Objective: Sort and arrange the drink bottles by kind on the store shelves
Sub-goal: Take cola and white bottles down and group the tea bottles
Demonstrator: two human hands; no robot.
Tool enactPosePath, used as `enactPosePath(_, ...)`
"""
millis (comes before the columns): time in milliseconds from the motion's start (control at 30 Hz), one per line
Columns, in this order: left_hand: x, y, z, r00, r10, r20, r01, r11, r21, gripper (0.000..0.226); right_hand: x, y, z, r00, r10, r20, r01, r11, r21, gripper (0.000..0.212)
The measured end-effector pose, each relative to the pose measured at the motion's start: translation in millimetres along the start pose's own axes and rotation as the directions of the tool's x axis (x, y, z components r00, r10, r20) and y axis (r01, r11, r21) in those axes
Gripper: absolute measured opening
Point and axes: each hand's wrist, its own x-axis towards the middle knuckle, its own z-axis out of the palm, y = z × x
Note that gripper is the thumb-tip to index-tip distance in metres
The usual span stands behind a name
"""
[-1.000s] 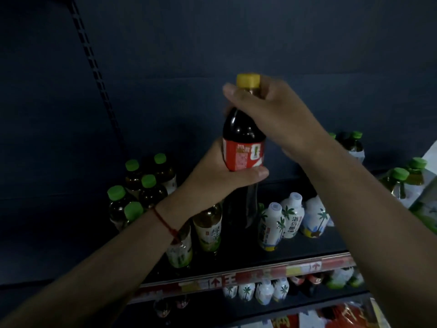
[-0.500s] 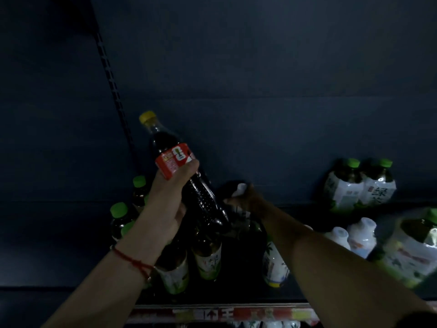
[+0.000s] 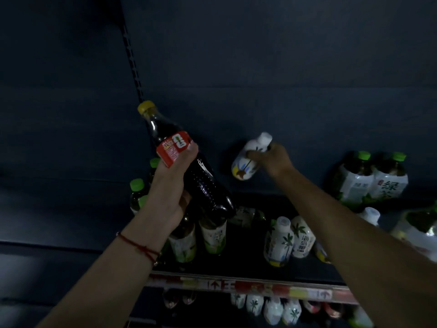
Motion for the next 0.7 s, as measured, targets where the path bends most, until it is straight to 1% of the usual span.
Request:
enactPosePath(100,-25.0,10.1,3.2,0.999,-0.014,0.029,0.014,1.000,0.001,0.068,-56.3,-47.4,-22.8,0.998,-0.059,0.025,0.048,0.947,0.317,0.027)
enactPosePath(167,-48.2,12.1,0.8,0.997,-0.006,0.073,0.004,1.000,0.025,0.078,-98.2,-65.0,-34.7,0.996,-0.071,0.045,0.041,0.875,0.483,0.019)
enactPosePath(233,-74.3,5.1,-9.0,0.992,-0.023,0.120,0.018,0.999,0.043,0.081,-145.1,-67.7,-41.2,0.996,-0.037,0.076,-0.014,0.816,0.578,0.015)
enactPosePath(300,-101.2,-10.7,-26.4,0.986,-0.046,0.160,0.040,0.998,0.043,0.068,-194.9,-57.5,-43.4,0.994,0.005,0.105,-0.067,0.796,0.602,0.019)
enactPosePath(367,-126.6,-33.2,-46.8,0.975,-0.078,0.209,0.064,0.995,0.070,0.055,-240.2,-32.9,-44.0,0.993,0.055,0.104,-0.107,0.792,0.601,0.027)
enactPosePath(400,-139.4,-47.0,-57.7,0.969,-0.094,0.227,0.075,0.993,0.092,0.052,-262.2,-16.4,-42.4,0.990,0.101,0.102,-0.141,0.807,0.573,0.040)
enactPosePath(467,-164.5,-76.3,-82.2,0.969,-0.134,0.207,0.110,0.986,0.125,0.047,-302.3,19.1,-36.5,0.964,0.242,0.109,-0.264,0.845,0.464,0.082)
enactPosePath(500,-174.1,-90.3,-93.9,0.970,-0.151,0.191,0.122,0.981,0.152,0.048,-319.1,34.5,-33.7,0.950,0.294,0.109,-0.312,0.853,0.418,0.087)
enactPosePath(533,-183.1,-106.8,-106.1,0.969,-0.168,0.183,0.134,0.974,0.183,0.054,-334.3,52.2,-30.1,0.940,0.324,0.109,-0.340,0.863,0.374,0.074)
enactPosePath(567,-191.0,-123.0,-117.6,0.969,-0.185,0.166,0.150,0.968,0.203,0.061,-348.4,68.1,-25.8,0.932,0.346,0.103,-0.361,0.873,0.327,0.055)
enactPosePath(600,-197.5,-140.0,-129.4,0.970,-0.210,0.126,0.181,0.960,0.212,0.066,-360.9,84.2,-19.5,0.926,0.368,0.084,-0.376,0.884,0.277,0.042)
enactPosePath(633,-203.5,-156.7,-141.0,0.970,-0.229,0.085,0.208,0.956,0.207,0.070,-372.6,98.4,-12.3,0.921,0.386,0.061,-0.389,0.892,0.230,0.036)
enactPosePath(700,-211.9,-189.5,-161.6,0.962,-0.272,0.020,0.262,0.942,0.210,0.069,-389.5,130.3,2.8,0.911,0.410,0.043,-0.410,0.894,0.178,0.037)
